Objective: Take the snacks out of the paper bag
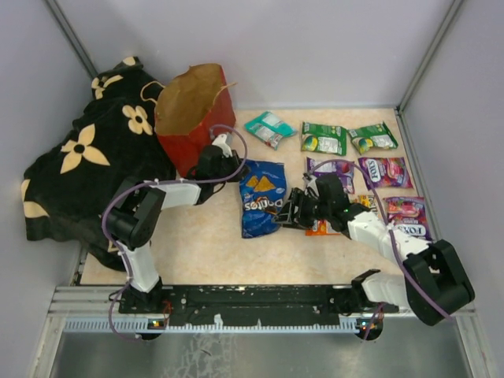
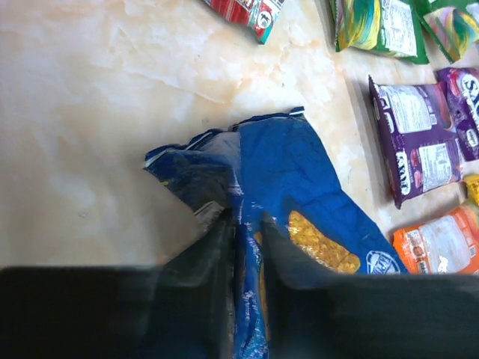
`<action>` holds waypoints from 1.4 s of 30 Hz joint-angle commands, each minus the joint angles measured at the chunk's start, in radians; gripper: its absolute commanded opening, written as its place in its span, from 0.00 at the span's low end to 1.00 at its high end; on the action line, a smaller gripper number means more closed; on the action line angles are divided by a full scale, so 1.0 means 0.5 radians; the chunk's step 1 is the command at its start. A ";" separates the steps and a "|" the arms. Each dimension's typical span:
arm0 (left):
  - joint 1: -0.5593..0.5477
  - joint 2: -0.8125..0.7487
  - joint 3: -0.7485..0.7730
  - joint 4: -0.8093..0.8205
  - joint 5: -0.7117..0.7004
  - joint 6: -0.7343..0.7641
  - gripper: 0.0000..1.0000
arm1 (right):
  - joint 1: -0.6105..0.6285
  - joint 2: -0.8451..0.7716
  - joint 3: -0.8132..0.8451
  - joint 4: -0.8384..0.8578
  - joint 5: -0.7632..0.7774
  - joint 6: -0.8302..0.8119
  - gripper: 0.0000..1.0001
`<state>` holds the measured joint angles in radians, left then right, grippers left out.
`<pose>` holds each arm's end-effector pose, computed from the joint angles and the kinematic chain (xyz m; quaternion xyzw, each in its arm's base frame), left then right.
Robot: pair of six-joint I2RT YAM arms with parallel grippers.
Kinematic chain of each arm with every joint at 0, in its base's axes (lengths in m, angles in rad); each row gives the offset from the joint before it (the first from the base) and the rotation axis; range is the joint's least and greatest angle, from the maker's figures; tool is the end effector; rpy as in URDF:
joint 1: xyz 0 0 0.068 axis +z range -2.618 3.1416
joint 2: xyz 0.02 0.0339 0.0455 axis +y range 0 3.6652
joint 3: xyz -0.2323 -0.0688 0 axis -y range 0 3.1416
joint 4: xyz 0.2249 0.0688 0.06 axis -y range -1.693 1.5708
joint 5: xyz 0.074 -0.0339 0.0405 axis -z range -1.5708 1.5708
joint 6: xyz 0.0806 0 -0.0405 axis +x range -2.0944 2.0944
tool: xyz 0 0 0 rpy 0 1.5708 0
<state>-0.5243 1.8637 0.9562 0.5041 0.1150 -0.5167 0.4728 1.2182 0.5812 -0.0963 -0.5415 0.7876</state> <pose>0.3542 -0.2155 0.1352 0.0348 0.8329 -0.3152 0.4535 0.2148 0.1565 0.1502 0.0306 0.8865 0.4283 0.1725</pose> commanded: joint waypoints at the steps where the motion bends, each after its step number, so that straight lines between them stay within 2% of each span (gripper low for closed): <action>1: 0.035 -0.093 0.060 -0.042 0.123 0.139 0.47 | 0.022 -0.091 -0.004 0.023 -0.022 0.115 0.73; 2: 0.036 -0.108 0.056 -0.057 0.149 0.159 0.65 | 0.021 -0.070 0.038 -0.084 0.041 0.037 0.81; 3: 0.036 -0.131 0.041 -0.074 0.179 0.173 0.77 | 0.020 -0.052 0.089 -0.186 0.122 -0.046 0.85; 4: 0.030 -0.163 0.029 -0.091 0.227 0.178 0.95 | 0.010 -0.034 0.138 -0.285 0.201 -0.115 0.89; 5: 0.021 -0.202 0.010 -0.116 0.267 0.183 0.99 | -0.011 -0.016 0.181 -0.318 0.260 -0.175 0.91; 8: -0.031 -0.315 -0.058 -0.204 0.333 0.189 1.00 | -0.128 0.055 0.247 -0.281 0.236 -0.256 0.92; 11: -0.109 -0.430 -0.190 -0.270 0.331 0.145 1.00 | -0.181 0.160 0.309 -0.243 0.224 -0.353 0.89; 13: -0.156 -0.523 -0.333 -0.234 0.331 0.082 1.00 | -0.183 0.208 0.326 -0.199 0.231 -0.446 0.84; 16: -0.213 -0.694 -0.567 -0.144 0.328 -0.010 1.00 | -0.180 0.241 0.273 -0.025 0.122 -0.575 0.82; 19: -0.240 -0.849 -0.804 -0.089 0.326 -0.104 1.00 | -0.131 0.274 0.214 0.109 0.064 -0.702 0.82; 26: -0.291 -1.157 -1.169 -0.090 0.245 -0.187 1.00 | 0.019 0.491 0.194 0.388 0.073 -0.768 0.84; 32: -0.320 -1.245 -1.393 0.144 0.347 -0.310 1.00 | 0.062 0.747 0.182 0.708 -0.079 -0.705 0.80; 36: -0.320 -1.128 -1.355 0.161 0.280 -0.283 1.00 | 0.127 0.848 0.181 0.907 -0.167 -0.629 0.77; 39: -0.320 -0.949 -1.247 0.151 0.288 -0.251 1.00 | 0.178 0.850 0.141 1.068 -0.254 -0.527 0.67; 42: -0.320 -0.791 -1.161 0.160 0.303 -0.252 1.00 | 0.195 0.767 0.084 1.119 -0.304 -0.400 0.44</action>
<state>-0.6788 1.3834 0.3218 0.5774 0.2604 -0.6514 0.5510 1.6398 0.6518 0.3378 -0.6224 0.5056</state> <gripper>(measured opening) 0.997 0.550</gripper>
